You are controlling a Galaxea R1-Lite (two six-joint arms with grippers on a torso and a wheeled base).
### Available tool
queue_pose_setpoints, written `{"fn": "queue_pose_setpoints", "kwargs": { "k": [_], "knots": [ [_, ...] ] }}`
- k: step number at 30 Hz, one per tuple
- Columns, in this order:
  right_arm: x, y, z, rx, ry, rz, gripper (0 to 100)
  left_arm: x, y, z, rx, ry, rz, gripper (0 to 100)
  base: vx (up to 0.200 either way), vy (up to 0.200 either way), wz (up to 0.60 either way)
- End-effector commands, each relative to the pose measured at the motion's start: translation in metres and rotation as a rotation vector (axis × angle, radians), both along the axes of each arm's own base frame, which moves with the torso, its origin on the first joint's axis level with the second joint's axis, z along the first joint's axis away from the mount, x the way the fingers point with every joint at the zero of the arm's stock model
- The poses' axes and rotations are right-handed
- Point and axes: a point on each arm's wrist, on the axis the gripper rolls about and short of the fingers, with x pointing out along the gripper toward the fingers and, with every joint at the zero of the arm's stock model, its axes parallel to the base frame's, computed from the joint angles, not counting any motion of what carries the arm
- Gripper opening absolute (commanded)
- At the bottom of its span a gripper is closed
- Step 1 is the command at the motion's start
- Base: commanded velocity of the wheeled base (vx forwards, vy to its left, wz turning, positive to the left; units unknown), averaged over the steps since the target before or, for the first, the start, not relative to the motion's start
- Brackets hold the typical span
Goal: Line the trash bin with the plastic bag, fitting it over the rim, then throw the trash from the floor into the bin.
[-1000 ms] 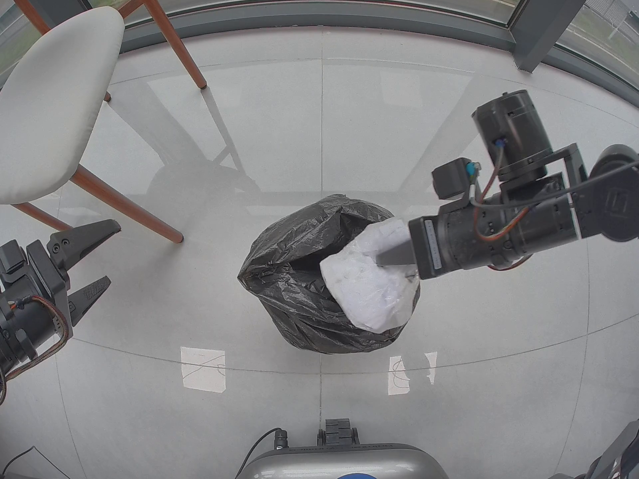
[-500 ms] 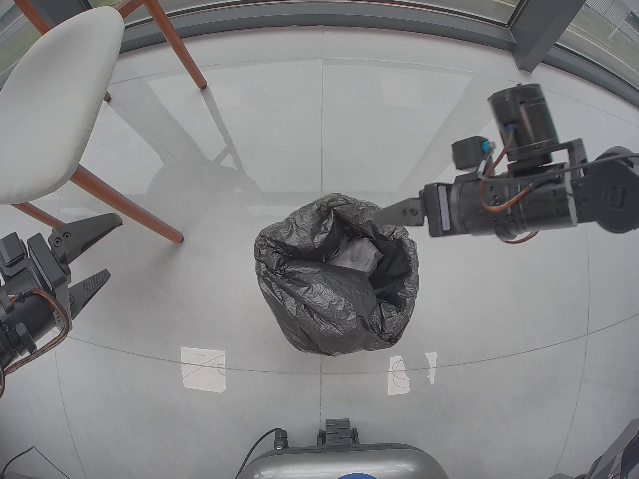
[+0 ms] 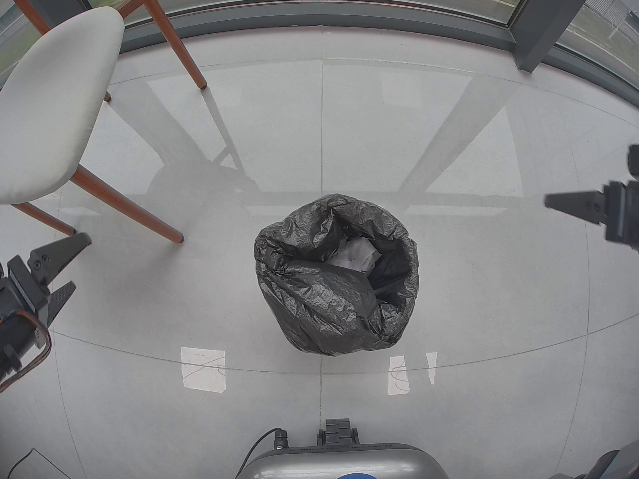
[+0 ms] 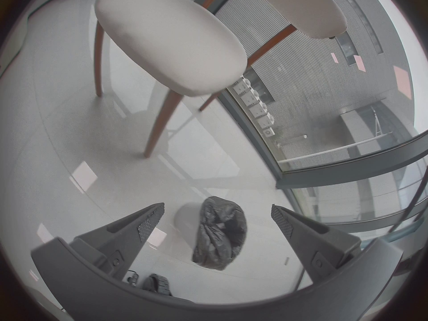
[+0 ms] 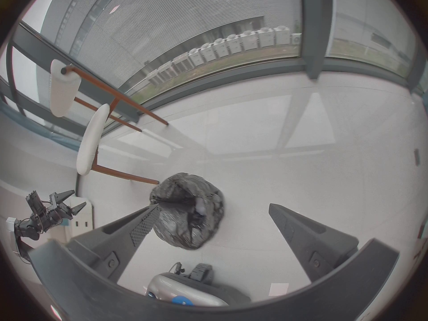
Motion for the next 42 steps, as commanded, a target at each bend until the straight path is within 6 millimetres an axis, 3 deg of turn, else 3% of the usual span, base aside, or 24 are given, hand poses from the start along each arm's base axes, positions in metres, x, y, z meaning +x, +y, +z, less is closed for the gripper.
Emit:
{"fn": "queue_pose_setpoints", "kwargs": {
  "k": [1, 4, 7, 13, 18, 23, 25, 28, 33, 38, 42],
  "knots": [
    [-0.175, -0.061, -0.126, -0.133, -0.3, -0.243, 100, -0.107, 0.023, -0.063, 0.32, -0.054, 0.16, 100, 0.0, 0.0, 0.0],
    [-0.184, -0.062, -0.165, -0.218, -0.387, -0.237, 100, -0.134, 0.022, -0.09, 0.485, -0.117, 0.05, 100, 0.0, 0.0, 0.0],
    [-0.176, -0.062, -0.207, -0.244, -0.41, -0.265, 100, -0.142, 0.021, -0.11, 0.594, -0.094, 0.028, 100, 0.0, 0.0, 0.0],
    [-0.173, -0.063, -0.211, -0.216, -0.381, -0.34, 100, -0.143, 0.019, -0.12, 0.596, -0.097, -0.013, 100, 0.0, 0.0, 0.0],
    [-0.173, -0.059, -0.216, -0.198, -0.37, -0.148, 100, -0.142, 0.018, -0.123, 0.773, -0.128, -0.053, 100, 0.0, 0.0, 0.0],
    [-0.173, -0.058, -0.217, -0.186, -0.35, -0.312, 100, -0.143, 0.018, -0.123, 0.767, -0.127, -0.053, 100, 0.0, 0.0, 0.0],
    [-0.173, -0.057, -0.216, -0.199, -0.342, -0.387, 100, -0.142, 0.019, -0.123, 0.771, -0.12, -0.037, 100, 0.0, 0.0, 0.0],
    [-0.176, -0.058, -0.217, -0.181, -0.395, -0.309, 100, -0.142, 0.02, -0.124, 0.776, -0.101, 0.004, 100, 0.0, 0.0, 0.0],
    [-0.179, -0.058, -0.218, -0.178, -0.432, -0.3, 100, -0.14, 0.025, -0.125, 0.732, -0.031, 0.223, 100, 0.0, 0.0, 0.0],
    [-0.179, -0.058, -0.218, -0.176, -0.432, -0.302, 100, -0.13, 0.027, -0.129, 0.809, -0.17, 0.372, 100, 0.0, 0.0, 0.0],
    [-0.179, -0.058, -0.218, -0.181, -0.431, -0.315, 100, -0.129, 0.025, -0.132, 0.833, -0.162, 0.301, 100, 0.0, 0.0, 0.0]
  ]
}}
